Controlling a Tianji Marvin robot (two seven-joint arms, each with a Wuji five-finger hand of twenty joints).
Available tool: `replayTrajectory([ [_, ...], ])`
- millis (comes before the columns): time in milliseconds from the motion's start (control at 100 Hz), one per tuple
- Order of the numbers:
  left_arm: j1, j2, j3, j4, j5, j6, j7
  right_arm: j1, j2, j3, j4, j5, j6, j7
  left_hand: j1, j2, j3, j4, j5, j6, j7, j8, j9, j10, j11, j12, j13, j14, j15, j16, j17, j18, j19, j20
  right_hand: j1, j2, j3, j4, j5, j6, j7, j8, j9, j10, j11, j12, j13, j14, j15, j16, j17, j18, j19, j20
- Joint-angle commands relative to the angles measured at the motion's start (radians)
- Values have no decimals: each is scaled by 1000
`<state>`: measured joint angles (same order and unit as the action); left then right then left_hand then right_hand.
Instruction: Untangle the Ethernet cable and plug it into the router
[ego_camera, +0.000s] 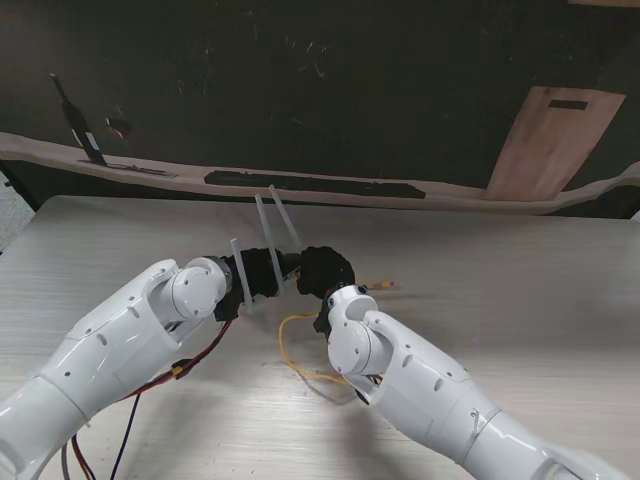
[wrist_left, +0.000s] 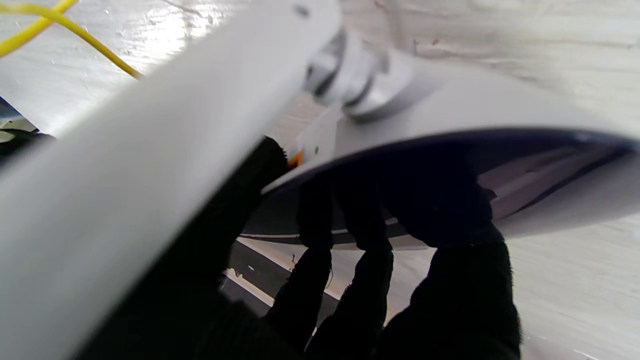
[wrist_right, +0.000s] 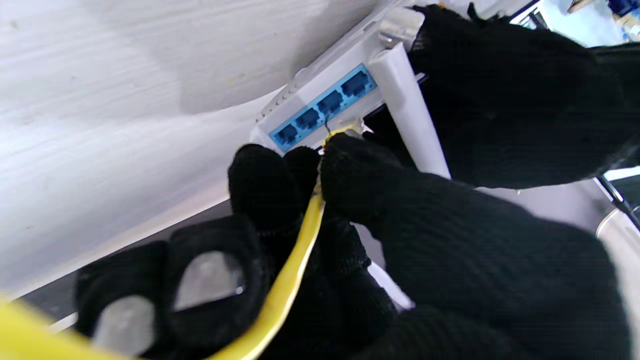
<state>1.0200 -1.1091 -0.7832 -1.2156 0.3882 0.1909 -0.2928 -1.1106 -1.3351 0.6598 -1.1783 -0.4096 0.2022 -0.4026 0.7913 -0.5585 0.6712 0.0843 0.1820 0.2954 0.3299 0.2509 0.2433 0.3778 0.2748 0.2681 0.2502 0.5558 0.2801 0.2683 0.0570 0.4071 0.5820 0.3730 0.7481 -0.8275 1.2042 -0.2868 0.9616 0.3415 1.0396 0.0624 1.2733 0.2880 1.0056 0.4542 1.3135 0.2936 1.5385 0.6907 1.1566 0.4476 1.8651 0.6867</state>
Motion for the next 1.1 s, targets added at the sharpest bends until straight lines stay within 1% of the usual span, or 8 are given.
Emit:
replayTrajectory([
  [0,11,-2,11,44,-12,17,-32,29,-7,-7,7,2,-10,25,169,154,160,49,92,-47,145,54,108,-113,175,76,135,-185,238,99,61,-136,317,87,43,17,39,-1,60,41,76,13,138,187,92,19,-13,-38,88,31,24,-96,176,14],
  [230,3,-3,8,68,-22,12,-35,90,-15,-56,51,-19,4,61,186,149,161,50,96,-49,146,55,111,-114,173,75,131,-180,234,98,60,-137,314,86,56,20,31,1,60,63,73,14,142,196,109,37,-12,-59,121,47,30,-140,217,22],
  [580,4,9,-2,60,-18,-6,-69,104,2,-87,43,-73,52,106,196,153,151,40,97,-50,142,54,113,-116,169,73,131,-185,231,96,61,-143,310,84,68,19,22,2,64,74,68,16,147,205,110,44,-13,-61,135,55,34,-162,229,30],
  [830,0,12,4,55,-16,-11,-80,94,-1,-74,26,-46,103,119,193,157,147,37,97,-50,140,53,112,-117,168,72,130,-182,229,95,61,-144,308,82,64,20,18,1,67,69,66,20,156,201,113,51,-12,-69,148,64,39,-176,229,56],
  [850,0,12,5,55,-16,-11,-80,93,-2,-72,24,-41,108,121,193,157,147,37,98,-54,140,53,112,-116,168,72,134,-190,231,96,61,-145,308,82,63,21,18,0,67,68,67,21,158,199,114,52,-12,-69,150,64,39,-177,229,58],
  [900,-1,11,7,56,-16,-11,-79,90,-4,-67,18,-25,122,127,192,158,146,37,97,-51,140,53,112,-116,168,72,126,-175,228,95,61,-145,307,82,59,25,18,-1,68,65,68,25,161,195,118,56,-12,-78,156,68,41,-185,229,71],
  [970,-1,10,9,56,-17,-11,-77,87,-7,-60,10,-2,142,136,192,158,147,37,97,-52,141,53,111,-117,168,72,133,-192,233,96,60,-144,307,82,55,27,17,-2,69,62,69,27,166,193,122,58,-12,-79,161,71,42,-189,229,78],
  [1090,1,10,10,55,-16,-9,-74,85,-10,-54,4,17,158,142,193,159,146,37,97,-51,142,54,111,-117,168,72,127,-180,231,96,60,-143,306,81,53,30,16,-3,69,61,68,29,168,193,123,59,-12,-82,165,74,44,-194,229,89],
])
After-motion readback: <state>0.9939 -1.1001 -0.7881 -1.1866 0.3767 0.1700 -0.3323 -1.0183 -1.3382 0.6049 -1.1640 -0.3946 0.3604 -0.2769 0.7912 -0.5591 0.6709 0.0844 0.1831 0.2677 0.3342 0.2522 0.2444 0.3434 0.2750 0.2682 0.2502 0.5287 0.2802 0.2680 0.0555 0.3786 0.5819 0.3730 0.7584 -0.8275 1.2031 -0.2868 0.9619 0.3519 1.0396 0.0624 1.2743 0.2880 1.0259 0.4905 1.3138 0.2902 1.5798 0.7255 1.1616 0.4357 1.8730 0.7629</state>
